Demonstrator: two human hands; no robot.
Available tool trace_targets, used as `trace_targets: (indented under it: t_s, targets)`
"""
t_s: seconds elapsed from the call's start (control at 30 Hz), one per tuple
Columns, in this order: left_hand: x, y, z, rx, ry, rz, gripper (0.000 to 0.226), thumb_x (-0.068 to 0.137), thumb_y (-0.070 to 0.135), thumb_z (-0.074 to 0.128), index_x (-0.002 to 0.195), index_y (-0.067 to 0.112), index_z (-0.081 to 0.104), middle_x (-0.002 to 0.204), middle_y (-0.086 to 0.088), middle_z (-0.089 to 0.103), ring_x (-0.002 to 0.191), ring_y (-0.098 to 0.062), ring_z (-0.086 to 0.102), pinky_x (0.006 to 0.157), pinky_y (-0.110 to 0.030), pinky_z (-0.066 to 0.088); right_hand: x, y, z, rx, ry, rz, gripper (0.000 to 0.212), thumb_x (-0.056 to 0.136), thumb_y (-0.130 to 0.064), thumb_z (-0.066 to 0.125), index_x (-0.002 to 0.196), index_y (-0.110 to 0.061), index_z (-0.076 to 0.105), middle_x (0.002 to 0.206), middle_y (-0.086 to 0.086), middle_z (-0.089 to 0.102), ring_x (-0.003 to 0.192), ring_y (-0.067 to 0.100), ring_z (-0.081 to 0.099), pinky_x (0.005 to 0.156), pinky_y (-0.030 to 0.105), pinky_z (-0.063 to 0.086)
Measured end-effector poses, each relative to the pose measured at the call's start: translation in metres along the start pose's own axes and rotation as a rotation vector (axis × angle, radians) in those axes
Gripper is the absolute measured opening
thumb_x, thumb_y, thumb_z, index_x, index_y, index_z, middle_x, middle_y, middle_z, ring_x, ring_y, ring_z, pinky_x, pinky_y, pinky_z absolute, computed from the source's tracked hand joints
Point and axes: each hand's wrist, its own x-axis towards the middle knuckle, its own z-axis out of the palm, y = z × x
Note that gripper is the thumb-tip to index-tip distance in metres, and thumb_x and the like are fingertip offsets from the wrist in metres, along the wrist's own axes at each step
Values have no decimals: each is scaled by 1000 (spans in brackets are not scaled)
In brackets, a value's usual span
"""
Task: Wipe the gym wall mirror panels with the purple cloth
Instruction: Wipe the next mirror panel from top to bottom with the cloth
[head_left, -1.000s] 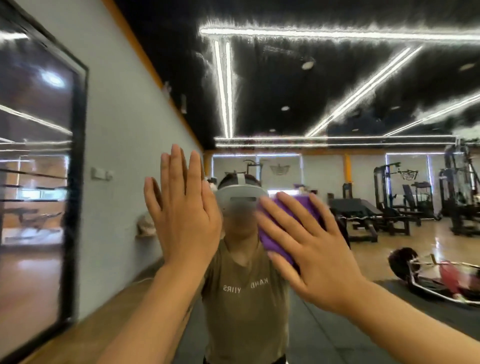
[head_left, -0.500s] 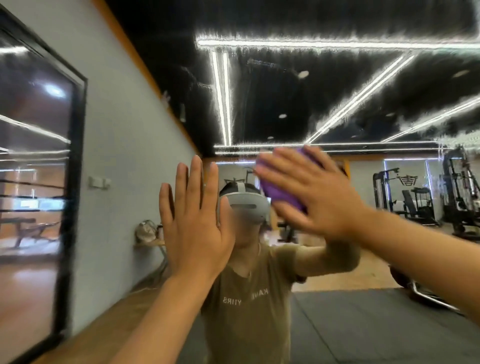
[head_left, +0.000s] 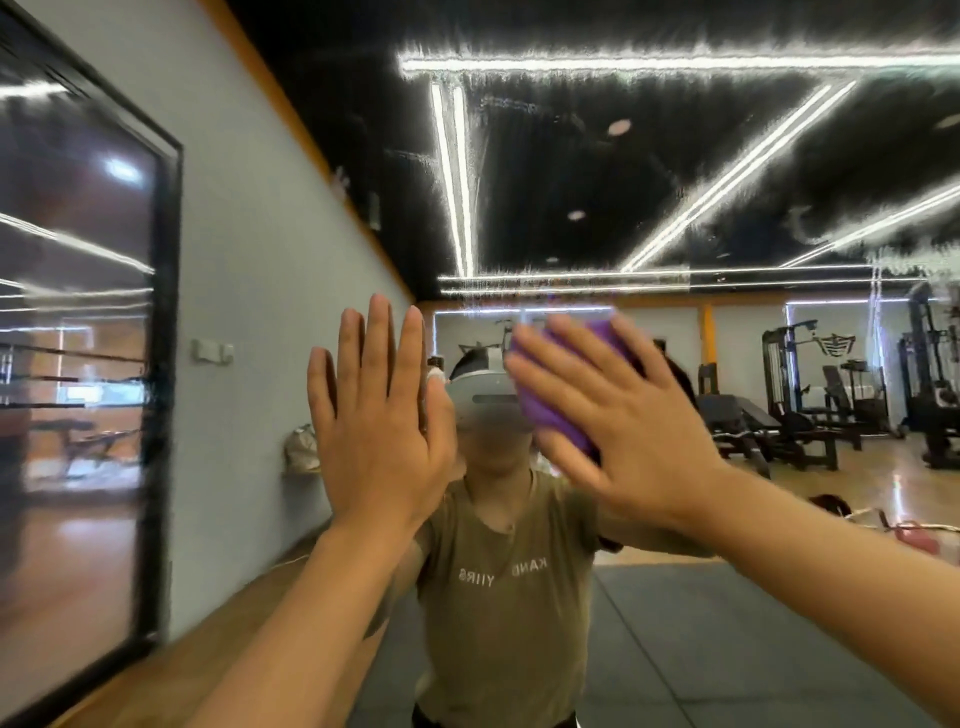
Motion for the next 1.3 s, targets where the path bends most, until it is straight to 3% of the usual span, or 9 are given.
trace_targets:
  t_s: [0.17, 0.4, 0.5, 0.67, 0.87, 1.1, 1.3]
  targets:
    - [1, 1, -2, 7, -30, -8, 59, 104, 37, 26, 160, 18, 25, 168, -6, 16, 155, -26, 10, 125, -47, 4, -74, -22, 3, -38, -152, -333, 61, 103, -50, 34, 160, -29, 28, 167, -8, 21, 156, 17, 13, 125, 49, 6]
    - [0, 12, -6, 45, -107, -48, 64, 103, 43, 23, 161, 17, 18, 169, -8, 9, 156, -28, 5, 125, -51, 3, -45, 21, -2, -49, -221, -572, 60, 104, -48, 31, 161, -29, 23, 168, -7, 17, 156, 16, 8, 126, 46, -3]
    - [0, 16, -7, 69, -146, -77, 67, 102, 47, 20, 161, 16, 15, 169, -9, 7, 156, -28, 3, 125, -52, 3, -15, 48, -10, -11, -177, -459, 58, 103, -47, 33, 158, -29, 31, 165, -5, 26, 155, 16, 16, 126, 44, -3]
    - [0, 21, -7, 114, -182, -115, 70, 101, 51, 15, 161, 16, 11, 169, -9, 4, 156, -28, 0, 125, -53, 4, 38, 105, -27, 26, -27, 18, 61, 103, -52, 26, 159, -29, 28, 166, -7, 24, 155, 14, 15, 125, 49, 8]
    - [-2, 13, -5, 172, -190, -81, 69, 102, 55, 12, 159, 19, -2, 169, -10, 1, 156, -30, 0, 125, -52, 4, 45, 91, -19, 52, 108, 293, 62, 102, -51, 24, 160, -26, 28, 166, -5, 25, 155, 17, 15, 125, 47, 6]
    - [-4, 30, -8, 167, -234, -130, 58, 103, 49, 6, 160, 37, -1, 169, -11, -3, 156, -30, -7, 124, -54, -2, -49, 50, -8, 14, 7, 4, 63, 103, -50, 29, 159, -22, 29, 167, -1, 22, 155, 23, 16, 124, 53, 12]
    - [-5, 49, -10, 118, -226, -235, 56, 105, 40, 10, 160, 34, 6, 169, -8, -2, 156, -27, -6, 125, -52, -3, -120, 35, -7, -5, -78, -188, 62, 103, -49, 37, 159, -24, 29, 167, -2, 23, 155, 21, 17, 124, 52, 9]
